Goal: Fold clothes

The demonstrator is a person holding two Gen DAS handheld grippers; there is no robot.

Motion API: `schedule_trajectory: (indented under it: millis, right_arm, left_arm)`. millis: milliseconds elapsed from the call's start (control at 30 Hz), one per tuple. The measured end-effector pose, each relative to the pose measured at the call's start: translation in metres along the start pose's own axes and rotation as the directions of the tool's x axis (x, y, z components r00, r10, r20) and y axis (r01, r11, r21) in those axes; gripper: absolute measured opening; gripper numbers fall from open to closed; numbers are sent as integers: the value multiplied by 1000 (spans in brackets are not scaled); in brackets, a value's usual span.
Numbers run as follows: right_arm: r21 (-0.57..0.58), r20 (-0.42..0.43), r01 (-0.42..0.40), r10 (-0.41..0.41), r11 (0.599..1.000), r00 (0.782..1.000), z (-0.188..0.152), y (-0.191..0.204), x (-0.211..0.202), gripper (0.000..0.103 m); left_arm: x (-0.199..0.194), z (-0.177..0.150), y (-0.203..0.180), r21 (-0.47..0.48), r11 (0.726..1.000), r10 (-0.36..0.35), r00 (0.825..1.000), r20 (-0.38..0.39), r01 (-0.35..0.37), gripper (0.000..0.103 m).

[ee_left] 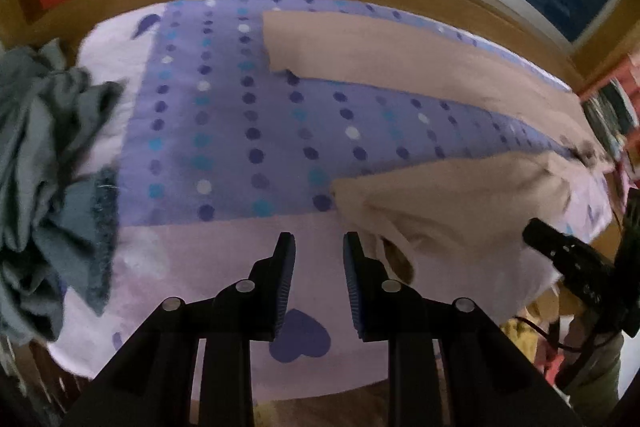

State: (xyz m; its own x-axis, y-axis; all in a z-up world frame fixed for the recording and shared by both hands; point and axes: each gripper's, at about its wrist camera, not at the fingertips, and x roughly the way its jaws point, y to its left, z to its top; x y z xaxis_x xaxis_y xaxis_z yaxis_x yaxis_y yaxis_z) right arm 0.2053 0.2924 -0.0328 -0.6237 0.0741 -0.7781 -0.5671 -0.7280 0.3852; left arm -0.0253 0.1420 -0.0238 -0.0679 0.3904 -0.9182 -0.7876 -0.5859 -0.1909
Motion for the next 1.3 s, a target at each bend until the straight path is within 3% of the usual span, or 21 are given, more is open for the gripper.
schedule_trajectory:
  millis: [133, 233, 333, 467, 667, 867, 933, 1167, 1300]
  right_arm:
    - [4, 10, -12, 12, 1000, 1000, -16, 41, 8, 38]
    - [1, 55, 43, -43, 999, 998, -25, 81, 19, 39]
    - [56, 92, 116, -121, 992, 988, -33, 114, 30, 39]
    - [173, 125, 183, -206, 968, 971, -43, 147, 47, 39]
    - [204, 142, 304, -335, 931, 931, -44, 169, 57, 39]
    - [199, 137, 370, -400, 907, 906, -41, 175, 68, 39]
    - [209, 142, 391, -423, 897, 895, -39, 175, 72, 39]
    - [251, 133, 405, -446, 879, 885, -32, 171, 81, 39]
    - [253, 121, 420, -459, 871, 880, -33, 171, 85, 39]
  left_arm:
    - [11, 7, 4, 119, 992, -37, 999, -31, 40, 25]
    - [17, 16, 7, 271, 959, -72, 995, -64, 86, 25]
    - [20, 21, 8, 453, 881, -98, 989, -111, 138, 25]
    - [19, 24, 9, 592, 780, -131, 978, -165, 204, 25]
    - [25, 36, 5, 627, 719, -197, 953, -230, 300, 25]
    - [27, 48, -8, 639, 690, -225, 939, -258, 341, 25]
    - [31, 50, -12, 658, 677, -213, 943, -254, 330, 25]
    - [47, 52, -23, 679, 636, -208, 929, -307, 367, 25]
    - [56, 50, -22, 663, 638, -217, 917, -334, 392, 25]
